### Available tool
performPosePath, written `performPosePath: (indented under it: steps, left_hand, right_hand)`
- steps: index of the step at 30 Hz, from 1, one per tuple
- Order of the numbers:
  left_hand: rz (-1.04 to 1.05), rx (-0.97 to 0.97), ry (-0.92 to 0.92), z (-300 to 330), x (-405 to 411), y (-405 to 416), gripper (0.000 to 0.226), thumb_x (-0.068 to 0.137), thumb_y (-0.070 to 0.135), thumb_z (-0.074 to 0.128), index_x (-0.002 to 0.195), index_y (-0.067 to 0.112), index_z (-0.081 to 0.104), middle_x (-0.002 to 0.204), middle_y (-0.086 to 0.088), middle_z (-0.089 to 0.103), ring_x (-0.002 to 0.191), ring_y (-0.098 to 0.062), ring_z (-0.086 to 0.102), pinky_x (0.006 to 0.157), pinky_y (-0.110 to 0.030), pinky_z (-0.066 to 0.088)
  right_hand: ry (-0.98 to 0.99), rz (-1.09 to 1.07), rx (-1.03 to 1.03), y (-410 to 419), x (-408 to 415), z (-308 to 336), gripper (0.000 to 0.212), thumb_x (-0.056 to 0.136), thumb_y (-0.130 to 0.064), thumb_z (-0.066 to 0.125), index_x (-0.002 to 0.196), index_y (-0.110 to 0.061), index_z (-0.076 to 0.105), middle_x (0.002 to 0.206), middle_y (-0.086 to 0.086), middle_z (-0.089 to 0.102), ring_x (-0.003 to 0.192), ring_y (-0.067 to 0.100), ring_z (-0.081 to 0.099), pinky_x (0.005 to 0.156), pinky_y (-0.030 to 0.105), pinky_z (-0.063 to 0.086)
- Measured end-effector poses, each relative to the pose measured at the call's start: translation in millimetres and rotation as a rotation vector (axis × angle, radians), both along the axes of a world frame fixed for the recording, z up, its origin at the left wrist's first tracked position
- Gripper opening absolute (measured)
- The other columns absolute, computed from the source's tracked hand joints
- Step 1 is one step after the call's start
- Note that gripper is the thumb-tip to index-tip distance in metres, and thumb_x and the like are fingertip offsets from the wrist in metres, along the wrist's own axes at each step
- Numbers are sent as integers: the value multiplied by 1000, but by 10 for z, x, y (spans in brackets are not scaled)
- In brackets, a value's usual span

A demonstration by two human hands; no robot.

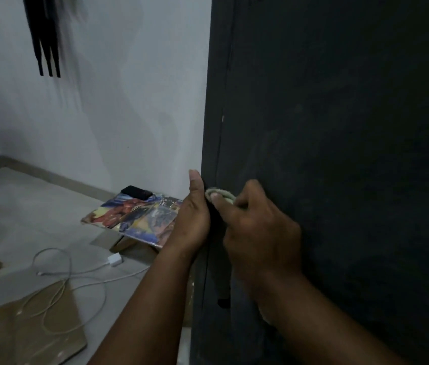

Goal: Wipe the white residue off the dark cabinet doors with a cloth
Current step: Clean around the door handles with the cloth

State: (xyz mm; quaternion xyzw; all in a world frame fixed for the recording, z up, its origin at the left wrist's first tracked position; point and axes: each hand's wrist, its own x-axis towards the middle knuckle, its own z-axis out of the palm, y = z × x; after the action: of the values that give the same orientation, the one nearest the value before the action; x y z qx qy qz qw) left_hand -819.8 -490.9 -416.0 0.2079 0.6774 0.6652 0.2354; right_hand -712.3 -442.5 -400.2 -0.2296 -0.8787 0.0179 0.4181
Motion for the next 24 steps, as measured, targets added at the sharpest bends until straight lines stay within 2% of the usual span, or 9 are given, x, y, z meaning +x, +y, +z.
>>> performPosePath:
  steps: [3, 6, 8, 11, 12, 14, 16, 20, 24]
  left_hand:
    - [9, 10, -4, -35, -18, 18, 131, 50, 113, 13, 148, 35, 53, 158, -2, 49, 147, -26, 44, 121, -55, 35]
    - [34, 17, -4, -24, -15, 45, 138, 48, 114, 12, 155, 33, 44, 162, -6, 43, 149, -29, 40, 122, -55, 34]
    - [33, 17, -19, -30, -22, 43, 126, 50, 113, 12, 142, 41, 59, 148, -2, 60, 138, -24, 54, 113, -53, 45]
    - [63, -27, -23, -24, 5, 36, 81, 56, 108, 12, 80, 60, 72, 79, 19, 76, 85, -9, 73, 77, -34, 55]
    - [66, -30, -18, -36, 19, 29, 83, 54, 109, 11, 80, 61, 72, 78, 19, 75, 88, -11, 72, 80, -36, 55]
    - [74, 5, 4, -105, 28, 34, 112, 53, 111, 9, 118, 46, 73, 121, 9, 75, 123, -20, 62, 109, -45, 48]
    - [91, 40, 51, -167, 13, 58, 128, 57, 110, 9, 151, 34, 51, 158, -1, 48, 147, -25, 42, 121, -39, 28]
    - [94, 78, 69, -172, 42, 70, 116, 69, 100, 14, 160, 33, 35, 165, 4, 36, 150, -17, 32, 107, -25, 21]
    - [146, 168, 149, -133, 96, 130, 97, 81, 94, 14, 155, 37, 43, 161, 11, 42, 148, -7, 36, 107, -17, 23]
  right_hand:
    - [297, 9, -29, 31, -23, 247, 25, 98, -44, 64, 90, -26, 47, 69, -13, 45, 53, 5, 40, 48, 11, 28]
    - [343, -33, 27, -4, -91, 397, 17, 103, -43, 56, 93, -30, 50, 68, -16, 39, 54, -5, 42, 42, 10, 27]
    - [172, -96, -28, -82, -121, 296, 25, 105, -49, 36, 101, -33, 54, 71, -19, 37, 61, -8, 44, 45, 12, 32]
    - [130, -6, -67, -150, -71, -40, 17, 98, -37, 54, 94, -29, 38, 75, -8, 56, 62, 17, 56, 49, 28, 45]
    - [116, 19, -205, -147, -56, -115, 23, 99, -45, 52, 90, -29, 38, 76, -6, 57, 65, 21, 58, 54, 35, 50]
    - [93, -3, -368, -112, -12, -139, 33, 97, -59, 48, 87, -28, 41, 76, -7, 55, 67, 18, 57, 61, 42, 53]
    - [254, -41, -251, -77, 57, 18, 36, 95, -55, 60, 85, -25, 44, 71, -7, 54, 60, 17, 55, 52, 40, 51]
    - [455, -96, 185, 68, 98, 418, 18, 91, -20, 80, 99, -25, 64, 78, -1, 53, 54, 19, 47, 47, 22, 31]
    - [377, -19, -153, 4, 19, 283, 27, 99, -46, 62, 86, -24, 54, 70, -11, 46, 57, 7, 47, 51, 23, 28]
